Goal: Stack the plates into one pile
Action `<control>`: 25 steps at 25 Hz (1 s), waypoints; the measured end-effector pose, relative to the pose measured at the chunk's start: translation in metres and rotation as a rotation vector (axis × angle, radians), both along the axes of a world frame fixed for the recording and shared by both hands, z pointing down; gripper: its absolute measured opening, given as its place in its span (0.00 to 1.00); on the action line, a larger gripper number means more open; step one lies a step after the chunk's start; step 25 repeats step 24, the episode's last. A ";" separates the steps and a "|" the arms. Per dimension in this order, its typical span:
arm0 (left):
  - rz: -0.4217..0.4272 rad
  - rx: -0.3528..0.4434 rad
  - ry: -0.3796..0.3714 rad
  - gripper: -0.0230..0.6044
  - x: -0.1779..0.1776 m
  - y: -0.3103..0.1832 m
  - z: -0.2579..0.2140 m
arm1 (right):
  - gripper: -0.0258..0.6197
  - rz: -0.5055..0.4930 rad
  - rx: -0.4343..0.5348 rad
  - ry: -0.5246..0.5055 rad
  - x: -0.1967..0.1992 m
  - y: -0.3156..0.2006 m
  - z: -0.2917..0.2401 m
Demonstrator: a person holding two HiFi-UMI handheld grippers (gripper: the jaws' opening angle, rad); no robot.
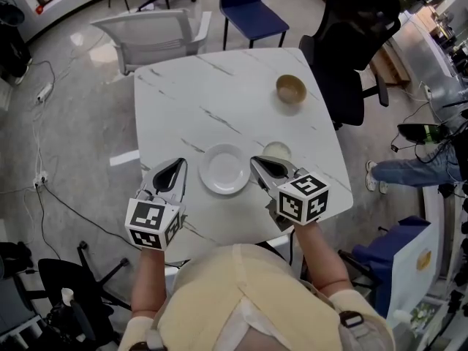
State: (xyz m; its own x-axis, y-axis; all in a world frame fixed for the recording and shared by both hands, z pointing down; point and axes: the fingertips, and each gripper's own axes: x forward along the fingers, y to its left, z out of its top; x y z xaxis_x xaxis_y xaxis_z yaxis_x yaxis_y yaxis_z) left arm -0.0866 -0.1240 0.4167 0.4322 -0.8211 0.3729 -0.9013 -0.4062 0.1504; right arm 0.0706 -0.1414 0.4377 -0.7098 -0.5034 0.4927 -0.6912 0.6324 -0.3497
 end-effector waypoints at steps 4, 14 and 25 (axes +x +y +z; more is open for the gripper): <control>-0.003 0.002 0.018 0.04 -0.002 0.000 -0.001 | 0.04 -0.005 0.001 -0.011 -0.005 -0.002 -0.001; 0.021 -0.009 -0.007 0.04 0.003 0.000 0.005 | 0.04 -0.008 -0.013 -0.037 -0.011 -0.003 -0.001; 0.036 -0.040 -0.004 0.04 0.005 0.003 0.011 | 0.04 -0.019 -0.026 -0.061 -0.015 0.002 0.000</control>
